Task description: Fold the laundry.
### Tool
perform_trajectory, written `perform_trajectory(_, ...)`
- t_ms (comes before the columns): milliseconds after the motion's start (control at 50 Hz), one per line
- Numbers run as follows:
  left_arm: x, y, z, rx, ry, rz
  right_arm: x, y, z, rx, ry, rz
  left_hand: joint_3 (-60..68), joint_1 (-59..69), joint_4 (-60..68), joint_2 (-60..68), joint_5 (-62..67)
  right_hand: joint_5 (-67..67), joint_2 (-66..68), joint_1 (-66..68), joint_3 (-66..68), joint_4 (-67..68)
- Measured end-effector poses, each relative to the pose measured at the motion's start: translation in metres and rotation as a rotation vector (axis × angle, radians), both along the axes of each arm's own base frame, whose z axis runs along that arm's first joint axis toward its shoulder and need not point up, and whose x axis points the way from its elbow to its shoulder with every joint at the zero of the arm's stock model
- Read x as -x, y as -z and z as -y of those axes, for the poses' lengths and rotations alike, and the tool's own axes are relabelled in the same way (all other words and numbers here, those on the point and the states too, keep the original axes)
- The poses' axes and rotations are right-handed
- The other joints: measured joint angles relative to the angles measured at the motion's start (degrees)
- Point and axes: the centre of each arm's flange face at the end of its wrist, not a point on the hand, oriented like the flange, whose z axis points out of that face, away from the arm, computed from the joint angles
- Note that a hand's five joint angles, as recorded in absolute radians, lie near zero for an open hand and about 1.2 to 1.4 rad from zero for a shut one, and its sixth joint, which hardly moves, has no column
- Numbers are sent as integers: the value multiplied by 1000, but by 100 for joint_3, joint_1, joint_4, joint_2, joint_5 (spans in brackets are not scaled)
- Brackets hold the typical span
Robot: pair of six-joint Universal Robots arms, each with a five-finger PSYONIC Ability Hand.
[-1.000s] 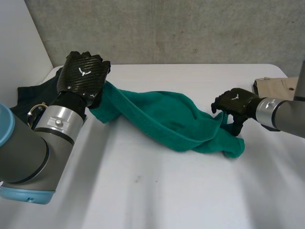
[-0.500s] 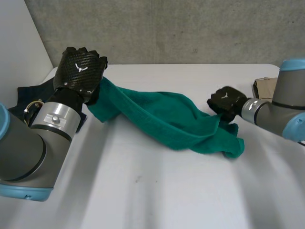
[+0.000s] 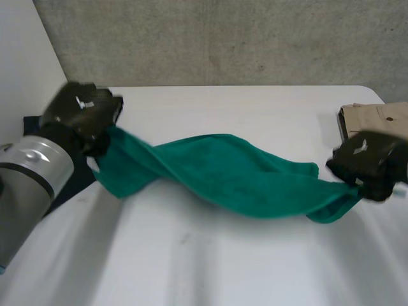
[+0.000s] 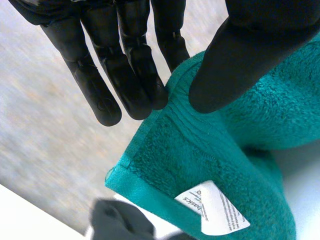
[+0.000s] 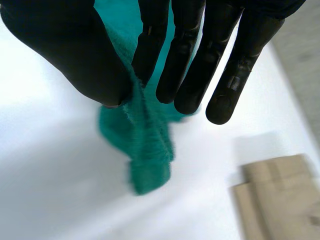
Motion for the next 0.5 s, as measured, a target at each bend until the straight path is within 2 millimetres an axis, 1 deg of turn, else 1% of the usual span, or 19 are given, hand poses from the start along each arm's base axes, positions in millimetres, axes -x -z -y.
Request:
perform_trajectory(20, 0, 0, 0, 0, 0, 0, 0, 0, 0, 0, 0, 0, 0, 0, 0, 0, 0, 0, 0, 0, 0, 0)
perform_trajectory(40, 1, 13, 5, -45, -4, 22, 0, 12, -2, -42, -4, -12, 0, 0, 0, 0, 0, 5, 0, 0, 0, 0)
perform_trajectory(60, 1, 19, 7, -63, -5, 30, 0, 25, 0, -80, -6, -18, 0, 0, 0, 0, 0, 7, 0, 0, 0, 0)
perform_trajectory(80, 3, 29, 13, -88, -7, 43, -1, 34, 5, -101, -2, -20, 0, 0, 0, 0, 0, 0, 0, 0, 0, 0)
perform_trajectory(100, 4, 36, 17, -104, -9, 51, -1, 39, 8, -107, 1, -20, 0, 0, 0, 0, 0, 0, 0, 0, 0, 0)
perform_trajectory(120, 6, 44, 24, -118, -11, 57, -2, 47, 16, -116, 12, -17, 0, 0, 0, 0, 0, -1, 0, 0, 0, 0)
perform_trajectory(140, 8, 49, 29, -127, -13, 61, -2, 51, 21, -117, 19, -15, 0, 0, 0, 0, 0, -1, 0, 0, 0, 0)
perform_trajectory(180, 14, 63, 49, -137, -16, 66, -3, 63, 44, -101, 68, 11, 0, 0, 0, 0, 0, 7, 0, 0, 0, 0)
perform_trajectory(220, 21, 72, 67, -126, -17, 62, -6, 67, 60, -75, 106, 39, 0, 0, 0, 0, 0, 0, 0, 0, 0, 0)
perform_trajectory(260, 28, 76, 86, -97, -18, 50, -12, 69, 81, -34, 153, 89, 1, 0, 0, 0, 0, 0, 0, 0, 0, 0)
perform_trajectory(280, 30, 77, 92, -86, -19, 45, -14, 69, 86, -24, 163, 104, 1, 0, 0, 0, 0, 0, 0, 0, 0, 0)
perform_trajectory(300, 34, 77, 104, -60, -20, 33, -20, 68, 95, -4, 182, 138, 1, 0, 0, 0, 0, 0, 0, 0, 0, 0)
perform_trajectory(320, 36, 76, 107, -51, -20, 29, -23, 68, 99, 3, 190, 154, 1, 0, 0, 0, 0, 0, 0, 0, 0, 0)
perform_trajectory(340, 39, 76, 116, -28, -21, 19, -28, 67, 105, 9, 204, 181, 1, 0, 0, 0, 0, 0, 0, 0, 0, 0)
perform_trajectory(400, 44, 73, 128, 8, -20, 3, -35, 67, 110, -2, 220, 217, 1, 0, 0, 0, 0, 0, 0, 0, 0, 0)
perform_trajectory(460, 47, 74, 131, 19, -17, -3, -39, 69, 109, -35, 228, 229, 1, 0, 0, 0, 0, -1, 0, -4, 0, 0)
perform_trajectory(500, 48, 76, 130, 15, -14, -3, -40, 72, 107, -62, 231, 226, 1, 0, 0, 0, 0, -708, -839, -656, -840, -865)
